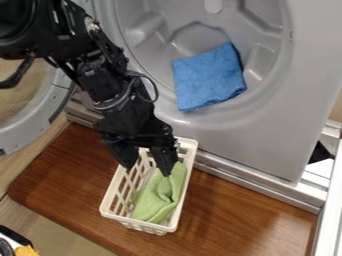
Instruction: Take a blue cloth from the washing machine to the outside
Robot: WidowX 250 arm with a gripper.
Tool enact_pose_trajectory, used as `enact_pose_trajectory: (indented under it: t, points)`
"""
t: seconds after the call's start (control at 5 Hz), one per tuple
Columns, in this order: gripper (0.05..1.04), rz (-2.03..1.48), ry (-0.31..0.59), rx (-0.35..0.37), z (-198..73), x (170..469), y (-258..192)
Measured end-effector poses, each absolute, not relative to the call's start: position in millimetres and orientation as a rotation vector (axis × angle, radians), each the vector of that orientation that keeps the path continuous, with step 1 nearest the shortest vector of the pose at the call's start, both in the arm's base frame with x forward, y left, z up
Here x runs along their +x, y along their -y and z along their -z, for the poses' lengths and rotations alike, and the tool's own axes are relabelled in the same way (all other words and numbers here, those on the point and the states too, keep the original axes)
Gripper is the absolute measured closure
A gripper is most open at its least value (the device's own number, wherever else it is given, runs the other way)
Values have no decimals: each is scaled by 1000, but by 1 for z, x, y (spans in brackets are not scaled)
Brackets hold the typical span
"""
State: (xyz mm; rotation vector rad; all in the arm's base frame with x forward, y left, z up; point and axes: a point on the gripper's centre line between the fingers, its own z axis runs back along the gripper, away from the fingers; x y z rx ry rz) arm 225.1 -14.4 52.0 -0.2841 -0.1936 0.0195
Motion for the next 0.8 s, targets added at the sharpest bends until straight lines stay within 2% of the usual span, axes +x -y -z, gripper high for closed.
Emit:
enact_pose_trajectory:
  t: [0.2,0.4,0.8]
  points:
    - [83,-30,181,-288,-49,224,15]
    - [83,-31,248,-284,-60,242,20]
    - [83,-58,410,-269,-104,297,19]
